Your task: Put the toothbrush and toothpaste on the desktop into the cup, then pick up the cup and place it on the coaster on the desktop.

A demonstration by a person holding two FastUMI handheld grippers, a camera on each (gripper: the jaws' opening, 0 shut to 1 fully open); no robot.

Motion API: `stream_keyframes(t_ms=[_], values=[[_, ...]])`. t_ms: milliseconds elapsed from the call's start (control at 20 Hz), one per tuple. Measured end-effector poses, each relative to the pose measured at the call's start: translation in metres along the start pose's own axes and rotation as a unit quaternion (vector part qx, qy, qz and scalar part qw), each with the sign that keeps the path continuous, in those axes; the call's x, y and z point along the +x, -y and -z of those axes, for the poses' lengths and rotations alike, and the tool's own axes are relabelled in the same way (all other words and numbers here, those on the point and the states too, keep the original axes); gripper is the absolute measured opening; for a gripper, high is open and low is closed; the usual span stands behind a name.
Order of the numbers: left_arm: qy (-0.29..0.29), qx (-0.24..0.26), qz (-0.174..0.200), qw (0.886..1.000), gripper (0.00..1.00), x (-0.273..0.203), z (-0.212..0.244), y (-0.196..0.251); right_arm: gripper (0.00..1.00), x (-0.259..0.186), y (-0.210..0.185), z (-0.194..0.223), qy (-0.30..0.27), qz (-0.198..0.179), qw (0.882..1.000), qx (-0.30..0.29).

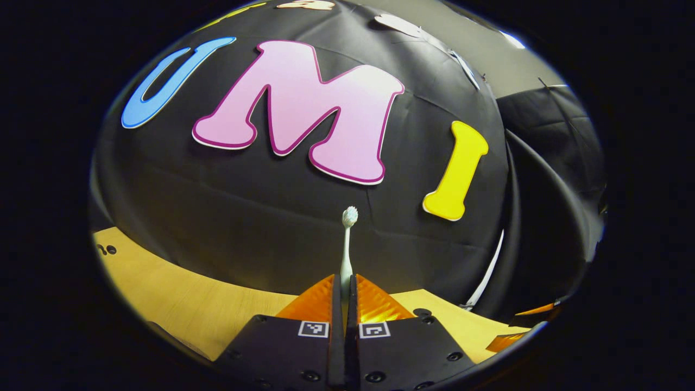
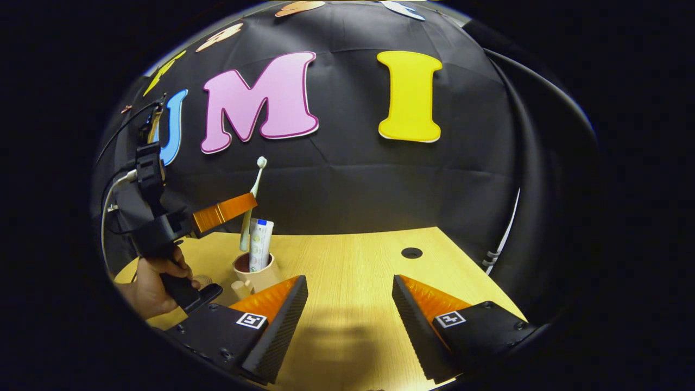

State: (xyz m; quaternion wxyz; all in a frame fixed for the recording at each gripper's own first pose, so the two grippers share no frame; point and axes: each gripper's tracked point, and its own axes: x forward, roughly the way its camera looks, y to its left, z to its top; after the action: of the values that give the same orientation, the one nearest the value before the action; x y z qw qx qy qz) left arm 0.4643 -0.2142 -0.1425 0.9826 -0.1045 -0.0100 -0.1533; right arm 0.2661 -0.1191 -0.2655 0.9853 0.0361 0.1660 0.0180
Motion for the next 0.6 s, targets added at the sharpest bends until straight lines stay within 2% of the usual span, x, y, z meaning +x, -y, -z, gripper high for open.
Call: stream_keyframes(t_ms=[300, 600], values=[[-0.007, 0.020, -0.003, 1.000, 0.06, 0.001, 0.018, 0.001, 0.96, 0.005, 0.001, 0.001, -0.002, 0.003, 1.000, 0.009], [-0.019, 0.037, 0.010, 0.999, 0.14, -0.008, 0.034, 0.004, 0.96, 0.007, -0.003, 0.004, -0.005, -0.001, 1.000, 0.002]])
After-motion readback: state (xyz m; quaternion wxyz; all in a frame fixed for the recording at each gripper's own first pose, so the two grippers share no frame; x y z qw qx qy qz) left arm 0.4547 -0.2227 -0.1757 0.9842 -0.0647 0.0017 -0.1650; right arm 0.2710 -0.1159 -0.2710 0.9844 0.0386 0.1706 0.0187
